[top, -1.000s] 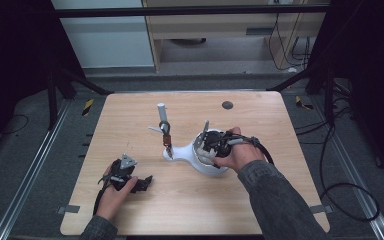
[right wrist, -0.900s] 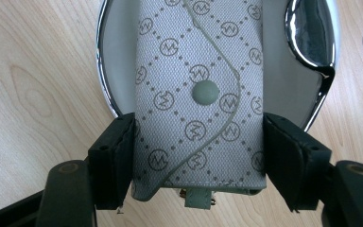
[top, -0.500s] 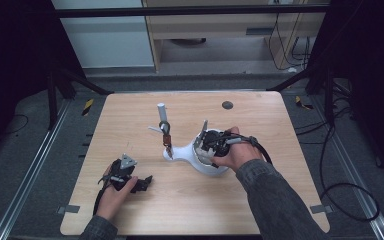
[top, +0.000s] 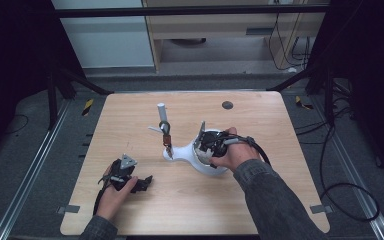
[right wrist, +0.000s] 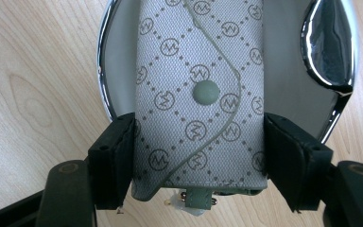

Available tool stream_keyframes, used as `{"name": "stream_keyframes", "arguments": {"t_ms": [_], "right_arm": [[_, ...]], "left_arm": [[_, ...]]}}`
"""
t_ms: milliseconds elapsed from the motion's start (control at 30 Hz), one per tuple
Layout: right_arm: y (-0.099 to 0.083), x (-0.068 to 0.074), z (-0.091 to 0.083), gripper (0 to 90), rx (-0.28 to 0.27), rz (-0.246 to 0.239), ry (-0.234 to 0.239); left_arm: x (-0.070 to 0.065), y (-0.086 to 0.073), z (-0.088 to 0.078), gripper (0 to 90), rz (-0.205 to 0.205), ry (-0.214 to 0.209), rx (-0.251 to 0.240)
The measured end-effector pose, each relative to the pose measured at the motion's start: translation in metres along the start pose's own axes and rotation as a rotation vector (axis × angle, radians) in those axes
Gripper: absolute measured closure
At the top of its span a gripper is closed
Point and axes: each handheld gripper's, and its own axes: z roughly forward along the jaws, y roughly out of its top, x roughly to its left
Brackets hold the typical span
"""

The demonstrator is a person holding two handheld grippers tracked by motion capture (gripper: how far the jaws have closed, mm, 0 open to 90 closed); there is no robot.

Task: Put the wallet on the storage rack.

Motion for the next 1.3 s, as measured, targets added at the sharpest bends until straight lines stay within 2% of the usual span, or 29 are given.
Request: {"name": "stream_keyframes", "arguments": {"t_ms": [367,500,600,1000,1300], "right_arm": [[0.003,0.002,0.001,29.9,-0.003,0.011,0.001],[0.002,0.001,-0.002,23.3,-0.045,0.053,0.019],[0.0,0.001,-0.006,22.3,-0.054,0.066,0.024],[-0.006,0.002,-0.015,18.8,-0.092,0.073,0.022],[-0.014,0.002,-0.026,9.9,-0.156,0.098,0.013]], "left_arm": [[0.0,0.0,0.0,0.0,0.0,-0.001,-0.001],[0.0,0.0,0.0,0.0,0.0,-0.001,-0.001],[0.0,0.0,0.0,0.0,0.0,-0.001,-0.001],[0.0,0.0,0.0,0.0,0.0,-0.001,-0.001],[0.0,0.0,0.0,0.0,0.0,-0.002,0.0]]}}
